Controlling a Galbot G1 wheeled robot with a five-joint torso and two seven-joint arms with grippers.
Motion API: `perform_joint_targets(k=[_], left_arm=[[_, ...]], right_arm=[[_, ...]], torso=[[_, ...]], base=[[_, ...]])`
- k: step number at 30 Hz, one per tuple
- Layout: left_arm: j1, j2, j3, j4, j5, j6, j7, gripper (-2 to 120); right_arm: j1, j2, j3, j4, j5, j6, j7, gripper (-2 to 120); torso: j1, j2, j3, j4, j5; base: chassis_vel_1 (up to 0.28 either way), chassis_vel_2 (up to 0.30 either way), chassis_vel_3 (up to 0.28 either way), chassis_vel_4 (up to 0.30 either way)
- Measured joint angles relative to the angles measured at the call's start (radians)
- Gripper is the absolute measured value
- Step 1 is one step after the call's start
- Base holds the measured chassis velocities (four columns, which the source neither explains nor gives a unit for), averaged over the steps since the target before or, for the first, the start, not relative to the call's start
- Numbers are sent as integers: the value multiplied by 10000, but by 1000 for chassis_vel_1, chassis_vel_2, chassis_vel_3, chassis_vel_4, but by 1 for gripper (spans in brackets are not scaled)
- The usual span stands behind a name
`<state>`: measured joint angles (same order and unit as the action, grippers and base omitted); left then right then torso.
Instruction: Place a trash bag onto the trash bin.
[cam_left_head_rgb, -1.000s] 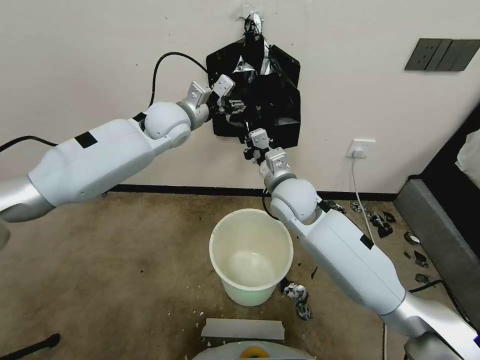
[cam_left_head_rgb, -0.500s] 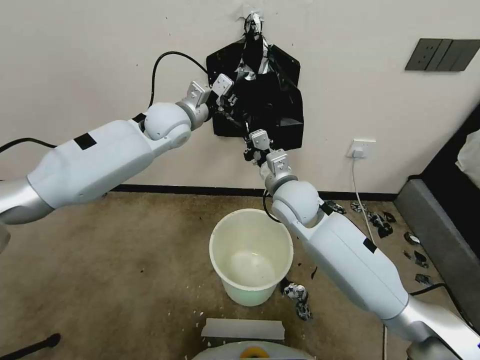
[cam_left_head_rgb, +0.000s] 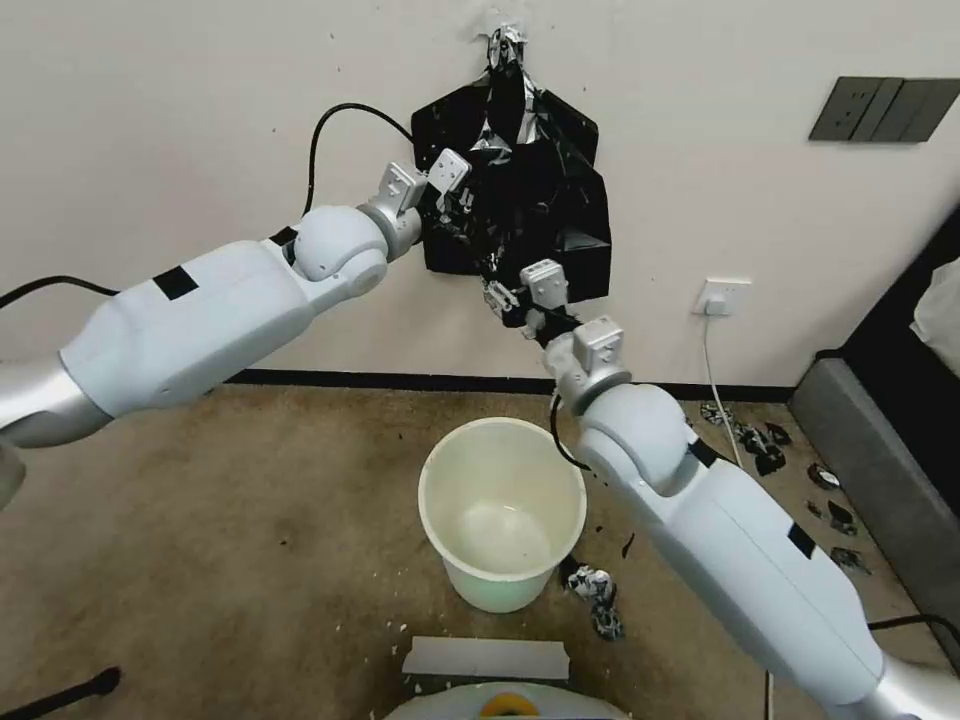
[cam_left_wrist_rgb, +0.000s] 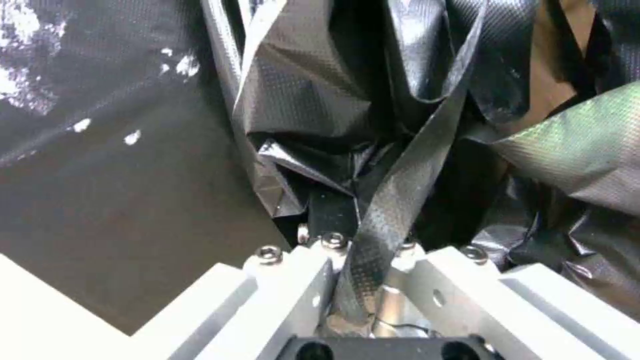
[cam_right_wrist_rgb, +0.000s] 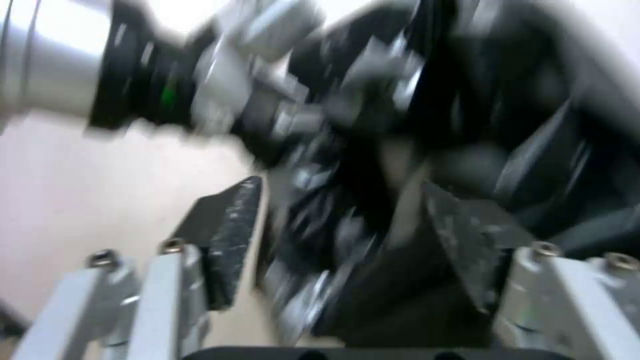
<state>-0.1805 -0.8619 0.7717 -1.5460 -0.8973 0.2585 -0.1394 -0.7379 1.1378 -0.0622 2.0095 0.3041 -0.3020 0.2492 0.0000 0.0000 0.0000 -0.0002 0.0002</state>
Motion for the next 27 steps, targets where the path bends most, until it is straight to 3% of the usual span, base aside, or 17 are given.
perform_joint_targets(k=[5, 9, 13, 20, 27], left_arm=[[-65, -31, 53, 23, -4, 30, -15, 0], [-77, -46, 78, 26, -15, 47, -24, 0], [-76, -10, 58, 7, -38, 50, -37, 0], [-69, 137, -4, -117, -164, 54, -53, 0], [87, 385, -153, -238, -199, 54, -63, 0]], right_arm=[[993, -142, -185, -304, -674, -303, -28, 86], [2202, -265, -891, -868, -1253, -1317, 31, 99], [2626, -127, -1269, -1462, -1597, -2045, 156, 100], [2986, 291, -1549, -2657, -1891, -2371, 424, 99], [3122, 406, -1532, -3085, -1919, -2360, 551, 83]], torso=[[0, 0, 0, 2, -1], [0, 0, 0, 3, -4], [0, 0, 0, 2, -3], [0, 0, 0, 3, -2], [0, 0, 1, 3, -4]], base=[[0, 0, 0, 0], [0, 0, 0, 0], [0, 0, 0, 0], [0, 0, 0, 0], [0, 0, 0, 0]])
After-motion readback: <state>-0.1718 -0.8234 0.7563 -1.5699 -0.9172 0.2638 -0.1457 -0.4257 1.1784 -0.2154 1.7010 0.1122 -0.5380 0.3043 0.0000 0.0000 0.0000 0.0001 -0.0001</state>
